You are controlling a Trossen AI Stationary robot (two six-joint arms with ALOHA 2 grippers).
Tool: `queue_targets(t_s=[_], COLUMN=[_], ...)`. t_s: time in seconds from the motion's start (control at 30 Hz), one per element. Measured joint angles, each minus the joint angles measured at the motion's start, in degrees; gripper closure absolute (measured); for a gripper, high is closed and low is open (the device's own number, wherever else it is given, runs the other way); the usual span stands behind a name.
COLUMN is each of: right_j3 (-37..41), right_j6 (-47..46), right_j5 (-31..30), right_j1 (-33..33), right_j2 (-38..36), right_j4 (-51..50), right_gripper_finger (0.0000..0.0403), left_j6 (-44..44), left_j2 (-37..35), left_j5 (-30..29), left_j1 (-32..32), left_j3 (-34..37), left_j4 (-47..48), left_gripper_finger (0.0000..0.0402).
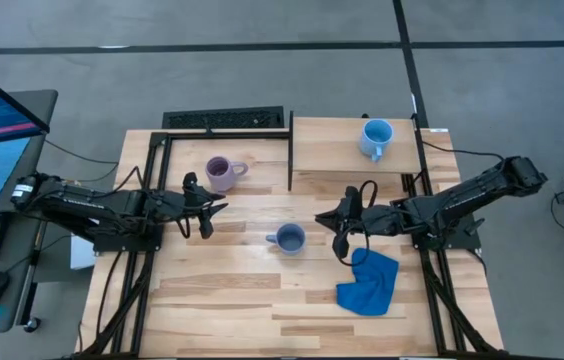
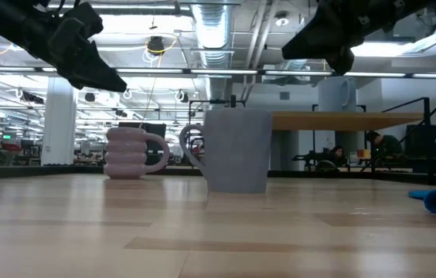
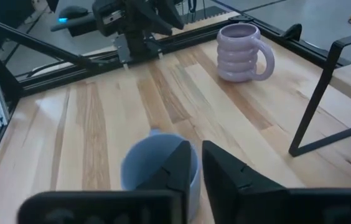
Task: Stack small to large cups/mugs on shelf
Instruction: Put the blue mug on the shelf
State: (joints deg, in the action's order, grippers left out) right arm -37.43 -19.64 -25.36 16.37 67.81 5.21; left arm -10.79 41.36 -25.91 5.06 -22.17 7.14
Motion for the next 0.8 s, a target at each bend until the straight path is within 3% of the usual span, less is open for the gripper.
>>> queue_targets(t_s=[0.43, 0.8], right_j3=[0.00, 0.04], right_j6=[-0.06, -10.48], right_j5=[0.03, 1.40], right_j1=[0.21, 2.20], right_j2=[0.00, 0.00], right_j4=[-0.01, 7.39], right_gripper_finger=[0.0185, 0.0158], left_j6=[0.00, 5.14], left_j2=[0.00, 0.00], left_j5=[0.00, 0.02], left_j1=[0.00, 0.00], left_j3=[0.02, -0.35], left_j4=[-0.05, -0.46], left_gripper_finger=[0.0298, 0.0298])
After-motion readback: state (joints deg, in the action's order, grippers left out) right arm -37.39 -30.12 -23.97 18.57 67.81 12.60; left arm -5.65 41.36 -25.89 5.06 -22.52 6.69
